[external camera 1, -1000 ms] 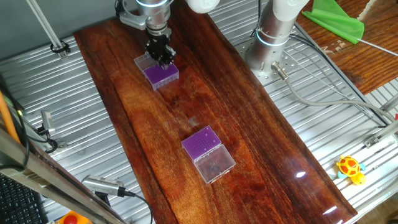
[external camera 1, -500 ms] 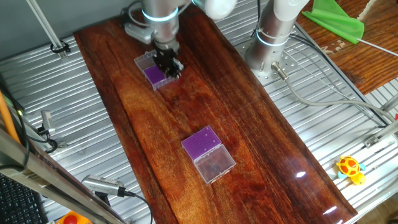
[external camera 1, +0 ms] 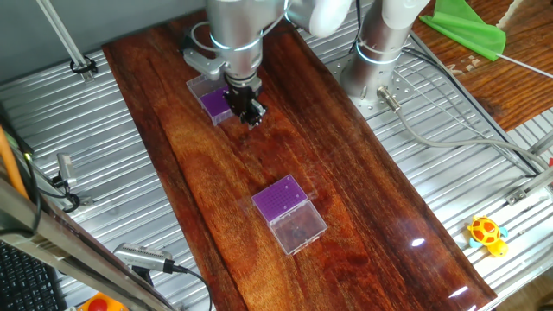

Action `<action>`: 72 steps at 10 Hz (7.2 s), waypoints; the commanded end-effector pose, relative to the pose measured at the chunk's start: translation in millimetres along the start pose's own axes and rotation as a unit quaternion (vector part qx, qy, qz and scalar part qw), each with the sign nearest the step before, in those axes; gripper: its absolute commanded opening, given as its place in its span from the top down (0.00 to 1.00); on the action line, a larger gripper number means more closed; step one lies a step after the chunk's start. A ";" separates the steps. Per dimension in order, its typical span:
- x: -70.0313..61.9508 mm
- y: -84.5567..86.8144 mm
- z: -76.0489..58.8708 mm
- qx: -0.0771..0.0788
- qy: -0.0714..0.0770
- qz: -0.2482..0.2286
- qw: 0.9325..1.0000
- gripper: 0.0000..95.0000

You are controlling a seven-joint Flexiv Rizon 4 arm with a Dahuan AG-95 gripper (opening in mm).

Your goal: Transfer all small pipette tips from one holder to another

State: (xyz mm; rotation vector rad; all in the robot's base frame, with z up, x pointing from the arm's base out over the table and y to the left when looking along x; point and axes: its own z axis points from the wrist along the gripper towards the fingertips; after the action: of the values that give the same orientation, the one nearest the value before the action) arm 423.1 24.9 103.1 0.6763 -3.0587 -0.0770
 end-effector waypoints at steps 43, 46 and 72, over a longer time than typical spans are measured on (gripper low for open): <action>-39.9 161.7 57.3 0.006 -0.007 -0.060 0.998 1.00; -39.3 162.5 60.5 0.006 -0.006 -0.059 0.998 1.00; -21.0 102.3 -16.0 -0.010 0.009 -0.107 0.994 1.00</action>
State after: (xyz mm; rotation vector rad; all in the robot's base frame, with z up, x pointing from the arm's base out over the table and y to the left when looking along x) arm 396.4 134.6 122.3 0.9733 -2.9683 -0.0915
